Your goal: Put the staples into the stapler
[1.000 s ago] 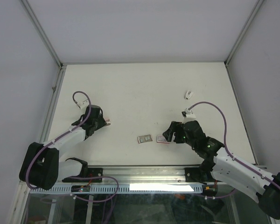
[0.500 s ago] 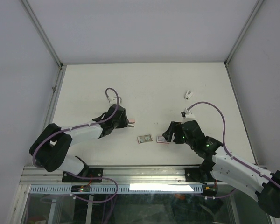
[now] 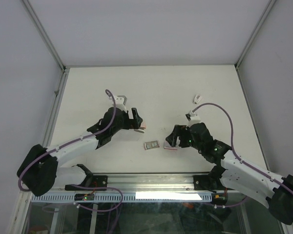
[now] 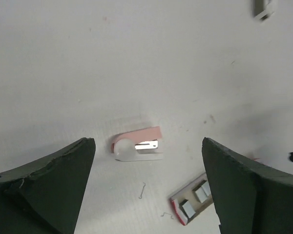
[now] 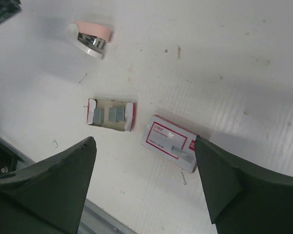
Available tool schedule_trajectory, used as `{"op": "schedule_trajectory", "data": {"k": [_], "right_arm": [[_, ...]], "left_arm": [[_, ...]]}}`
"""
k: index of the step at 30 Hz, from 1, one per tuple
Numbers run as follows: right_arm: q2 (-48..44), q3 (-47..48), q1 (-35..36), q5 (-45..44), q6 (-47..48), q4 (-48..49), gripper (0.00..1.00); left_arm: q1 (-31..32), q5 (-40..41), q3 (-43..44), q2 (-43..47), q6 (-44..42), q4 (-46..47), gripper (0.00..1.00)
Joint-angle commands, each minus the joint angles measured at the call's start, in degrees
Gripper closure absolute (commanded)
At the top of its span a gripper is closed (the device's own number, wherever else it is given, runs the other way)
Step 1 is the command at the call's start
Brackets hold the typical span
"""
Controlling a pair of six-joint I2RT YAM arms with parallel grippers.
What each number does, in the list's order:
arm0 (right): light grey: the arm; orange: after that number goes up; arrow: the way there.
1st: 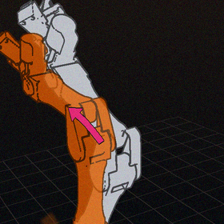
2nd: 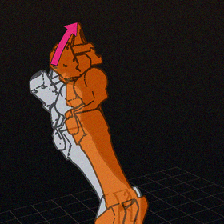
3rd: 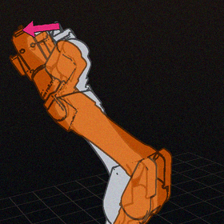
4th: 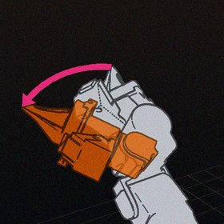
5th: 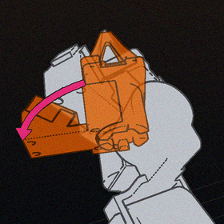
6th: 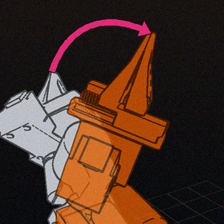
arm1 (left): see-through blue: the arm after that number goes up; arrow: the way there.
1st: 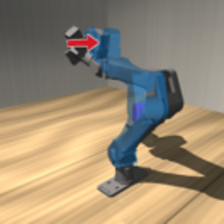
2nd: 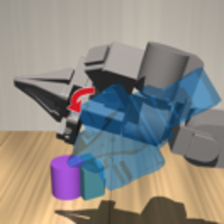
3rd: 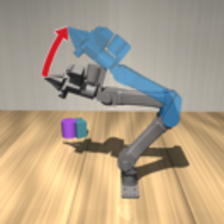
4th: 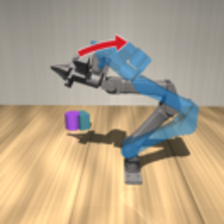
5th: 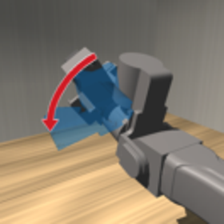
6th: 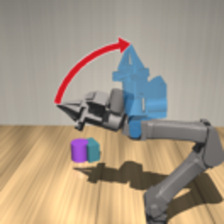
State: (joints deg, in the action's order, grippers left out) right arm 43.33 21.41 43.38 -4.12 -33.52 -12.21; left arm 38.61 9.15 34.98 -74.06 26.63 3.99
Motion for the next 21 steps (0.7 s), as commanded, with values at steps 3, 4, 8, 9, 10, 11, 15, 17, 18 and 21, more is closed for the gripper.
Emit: {"op": "schedule_trajectory", "data": {"k": [3,4,8,9,10,11,15,17,18,21], "right_arm": [[11.16,7.51,-0.13,7.23,3.21,12.13,0.15],[13.86,8.36,-0.13,8.4,3.35,13.75,0.15],[24.26,12.06,-0.13,13.24,3.97,19.71,0.17],[26.71,13.24,-0.13,14.27,4.23,20.45,0.18],[28.94,14.33,-0.11,14.98,4.51,20.99,0.19],[31.22,15.45,-0.13,15.66,4.83,21.68,0.2],[38.41,19.49,-0.11,16.75,6.53,24.12,0.22],[41.61,22.09,-0.11,17.4,7.74,24.77,0.23],[43.34,23.27,-0.13,17.73,8.39,24.95,0.23],[48.74,27.25,-1.27,18.37,10.42,25.14,0.23]], "left_arm": [[-3.97,1.67,-6.59,15.46,1.49,9.21,0.02],[-4.8,1.29,-7.97,16.73,1.71,9.98,0.03],[-5.56,0.97,-12.68,20.01,1.69,13.42,0.03],[-5.56,0.49,-13.87,20.61,1.56,14.83,0.03],[-5.57,-0.14,-14.98,21.13,1.27,16.47,0.03],[-5.56,-1.1,-15.9,21.3,1.04,17.88,0.04],[-5.57,-3.92,-17.42,20.42,-0.07,20.58,0.07],[-5.56,-5.44,-17.84,19.16,0.49,21.65,0.08],[-5.59,-6.52,-18.06,18.49,1.05,22.28,0.08],[-5.56,-8.65,-18.07,16.86,2.19,23.05,0.1]]}}
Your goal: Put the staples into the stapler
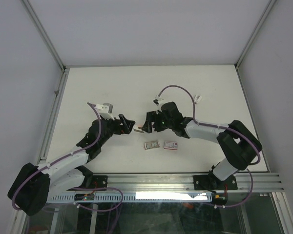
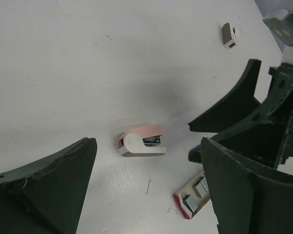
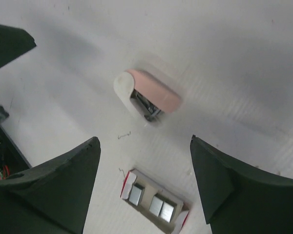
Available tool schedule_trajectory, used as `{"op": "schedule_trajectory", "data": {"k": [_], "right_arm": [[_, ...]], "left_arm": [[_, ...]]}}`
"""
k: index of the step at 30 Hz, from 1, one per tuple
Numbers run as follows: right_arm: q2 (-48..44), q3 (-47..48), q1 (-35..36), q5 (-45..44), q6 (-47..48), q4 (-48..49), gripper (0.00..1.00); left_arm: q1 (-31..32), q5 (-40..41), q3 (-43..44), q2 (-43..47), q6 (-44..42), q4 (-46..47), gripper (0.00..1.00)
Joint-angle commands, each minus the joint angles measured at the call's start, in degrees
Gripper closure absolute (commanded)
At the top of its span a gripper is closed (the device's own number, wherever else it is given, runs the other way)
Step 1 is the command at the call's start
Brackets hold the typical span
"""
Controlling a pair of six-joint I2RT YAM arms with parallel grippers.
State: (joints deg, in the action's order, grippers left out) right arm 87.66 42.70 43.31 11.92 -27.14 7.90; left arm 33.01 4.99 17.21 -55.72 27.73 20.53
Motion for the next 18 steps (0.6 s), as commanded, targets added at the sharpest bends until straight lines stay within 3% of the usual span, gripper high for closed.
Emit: {"op": "schedule_trajectory", "data": {"k": [1,8,18], "right_arm": [[5.96,7.3,-1.29,2.62,4.8,5.13,0.23],[14.08,13.26,-1.88,4.49,8.06,6.37,0.23],[16.99,13.29,-1.29,16.67,8.96,8.02,0.26]], "left_arm": [[0.03,-4.32,-0.33,-1.71,1.3,6.53,0.1],[0.0,-0.32,-0.97,-0.28,1.12,4.91,0.1],[0.03,0.27,-0.43,-1.61,0.98,3.99,0.1]]}}
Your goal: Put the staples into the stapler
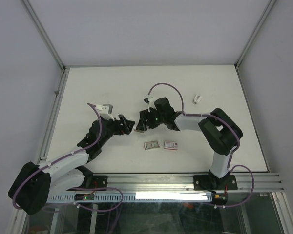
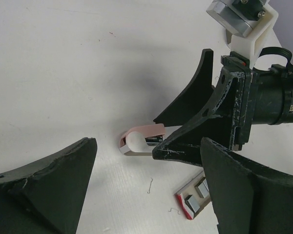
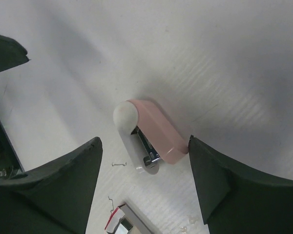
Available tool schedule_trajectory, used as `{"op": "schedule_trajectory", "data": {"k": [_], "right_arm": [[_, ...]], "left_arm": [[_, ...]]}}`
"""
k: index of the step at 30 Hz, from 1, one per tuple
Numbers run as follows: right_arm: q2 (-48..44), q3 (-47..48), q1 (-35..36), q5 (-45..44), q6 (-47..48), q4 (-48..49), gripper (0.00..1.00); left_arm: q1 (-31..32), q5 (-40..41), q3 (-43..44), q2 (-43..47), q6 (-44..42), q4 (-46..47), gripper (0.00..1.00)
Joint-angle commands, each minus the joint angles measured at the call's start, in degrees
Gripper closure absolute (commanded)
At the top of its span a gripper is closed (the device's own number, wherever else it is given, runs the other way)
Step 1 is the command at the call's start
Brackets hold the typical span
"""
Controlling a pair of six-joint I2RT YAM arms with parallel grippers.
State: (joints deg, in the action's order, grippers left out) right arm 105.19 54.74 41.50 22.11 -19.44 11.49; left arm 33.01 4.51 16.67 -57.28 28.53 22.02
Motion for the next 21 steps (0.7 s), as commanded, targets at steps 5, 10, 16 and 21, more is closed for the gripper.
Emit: {"op": "schedule_trajectory", "data": {"k": [5,10,16,21], "right_arm": [[-2.17,-1.18,3.08,9.33,0.65,4.64,0.29],[-4.32,-3.7,5.75,8.24,-0.08,4.92,0.3],[-11.61,-8.08,5.79,-1.7,-1.66,4.06,0.3],[-20.31,-12.84,5.24,-8.04,-3.22,3.67,0.3]], "left_arm": [[0.03,0.57,0.36,-1.15,0.82,2.41,0.1],[0.14,0.98,0.41,-2.9,3.75,2.06,0.12],[2.75,1.2,-1.41,-4.97,6.16,1.38,0.16],[3.19,0.25,-2.49,-7.64,7.04,0.98,0.35]]}}
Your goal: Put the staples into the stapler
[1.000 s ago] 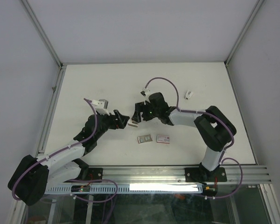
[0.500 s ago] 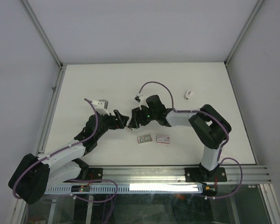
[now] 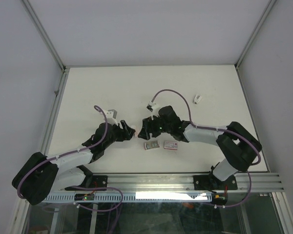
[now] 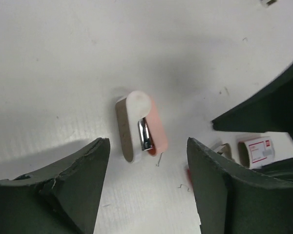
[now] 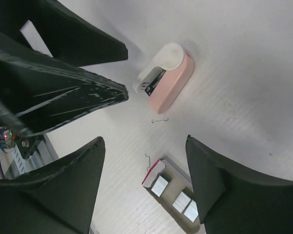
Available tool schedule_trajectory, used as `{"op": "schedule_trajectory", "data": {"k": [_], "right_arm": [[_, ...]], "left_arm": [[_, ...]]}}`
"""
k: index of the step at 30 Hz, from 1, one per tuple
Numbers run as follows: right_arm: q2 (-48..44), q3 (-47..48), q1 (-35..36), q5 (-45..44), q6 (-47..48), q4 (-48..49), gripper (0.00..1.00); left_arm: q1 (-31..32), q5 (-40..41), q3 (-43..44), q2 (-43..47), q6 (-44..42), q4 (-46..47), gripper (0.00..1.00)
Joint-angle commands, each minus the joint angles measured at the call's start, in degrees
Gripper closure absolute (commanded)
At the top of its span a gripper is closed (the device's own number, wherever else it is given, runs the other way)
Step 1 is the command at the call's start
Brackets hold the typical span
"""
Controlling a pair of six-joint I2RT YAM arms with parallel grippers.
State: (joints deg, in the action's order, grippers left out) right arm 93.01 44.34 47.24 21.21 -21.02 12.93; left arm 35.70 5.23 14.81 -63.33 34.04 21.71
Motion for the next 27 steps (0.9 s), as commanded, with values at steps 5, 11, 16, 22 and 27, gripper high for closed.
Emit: {"op": "schedule_trajectory", "data": {"k": [5,11,16,22,27], "right_arm": [[-15.94,-6.86,-1.98,-9.52,-2.69,1.61,0.29],[-22.21,-10.32,-3.98,-11.8,-2.72,-0.82,0.29],[-24.64,-12.08,-5.69,-12.29,-2.76,-1.55,0.29],[-25.05,-13.02,-6.2,-12.26,-3.26,-1.53,0.29],[-24.92,-13.47,-6.28,-12.06,-3.74,-0.89,0.28]], "left_arm": [[1.47,-0.36,1.3,-5.2,0.37,-0.51,0.49],[3.95,2.77,3.34,-7.67,-0.12,-3.15,0.57],[5.51,7.32,4.01,-8.13,-0.14,-4.91,0.62],[6.52,10.38,5.52,-10.05,-0.24,-6.6,0.65],[6.88,10.85,6.56,-11.41,-1.41,-6.33,0.67]]}}
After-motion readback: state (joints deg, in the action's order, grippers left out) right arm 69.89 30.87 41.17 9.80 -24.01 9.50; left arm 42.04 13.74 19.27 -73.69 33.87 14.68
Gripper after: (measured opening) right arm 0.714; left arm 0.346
